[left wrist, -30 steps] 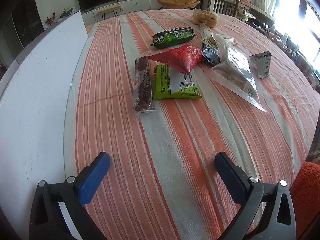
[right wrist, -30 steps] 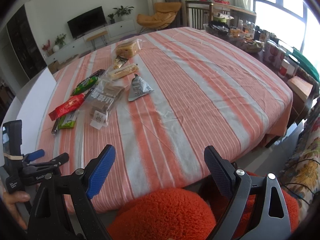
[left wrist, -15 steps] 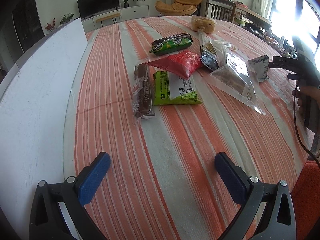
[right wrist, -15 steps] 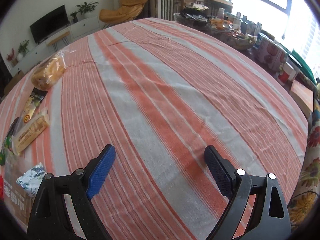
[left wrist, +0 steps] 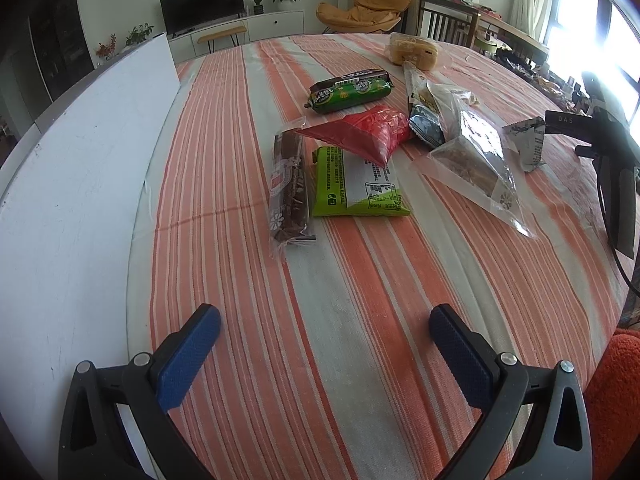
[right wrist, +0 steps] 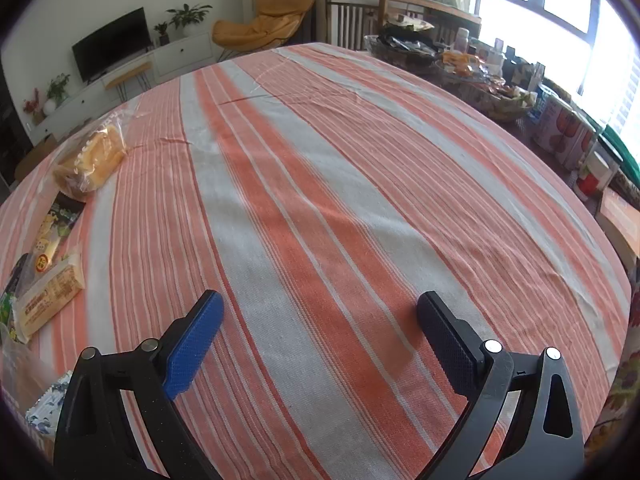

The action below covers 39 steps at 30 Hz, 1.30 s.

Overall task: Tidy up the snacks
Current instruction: 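Move the left tool toward the brown-wrapped chocolate bar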

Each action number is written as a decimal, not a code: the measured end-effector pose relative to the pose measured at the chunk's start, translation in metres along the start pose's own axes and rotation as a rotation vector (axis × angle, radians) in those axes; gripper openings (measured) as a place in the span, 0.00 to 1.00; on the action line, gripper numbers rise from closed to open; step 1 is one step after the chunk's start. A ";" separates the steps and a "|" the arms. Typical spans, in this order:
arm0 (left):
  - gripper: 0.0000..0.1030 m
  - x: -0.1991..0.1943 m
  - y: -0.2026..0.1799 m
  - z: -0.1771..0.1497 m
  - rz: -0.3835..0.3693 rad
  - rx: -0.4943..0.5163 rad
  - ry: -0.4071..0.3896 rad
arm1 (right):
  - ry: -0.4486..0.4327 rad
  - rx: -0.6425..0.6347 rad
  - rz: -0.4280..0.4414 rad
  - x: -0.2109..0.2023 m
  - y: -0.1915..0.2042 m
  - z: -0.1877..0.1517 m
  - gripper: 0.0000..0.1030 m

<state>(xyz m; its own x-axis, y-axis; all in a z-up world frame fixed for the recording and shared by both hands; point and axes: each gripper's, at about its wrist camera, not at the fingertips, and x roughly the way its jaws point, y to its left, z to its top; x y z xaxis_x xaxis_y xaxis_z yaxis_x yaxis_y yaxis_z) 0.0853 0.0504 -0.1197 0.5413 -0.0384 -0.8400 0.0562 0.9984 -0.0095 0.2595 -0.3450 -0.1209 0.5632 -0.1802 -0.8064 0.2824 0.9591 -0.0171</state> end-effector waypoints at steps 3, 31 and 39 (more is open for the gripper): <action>1.00 0.000 -0.001 0.000 0.013 -0.019 -0.009 | 0.000 0.000 0.000 0.000 0.000 0.000 0.96; 1.00 0.005 0.002 0.005 0.022 -0.035 0.001 | -0.001 0.000 -0.001 0.000 0.000 0.000 0.96; 1.00 0.004 0.004 0.005 0.022 -0.037 0.004 | -0.001 0.000 -0.001 0.000 0.000 0.000 0.96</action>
<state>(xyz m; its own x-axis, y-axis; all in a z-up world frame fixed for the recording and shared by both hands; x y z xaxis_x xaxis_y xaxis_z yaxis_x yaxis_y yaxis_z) 0.0917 0.0542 -0.1205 0.5383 -0.0159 -0.8426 0.0132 0.9999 -0.0105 0.2594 -0.3449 -0.1209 0.5636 -0.1810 -0.8060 0.2830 0.9590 -0.0175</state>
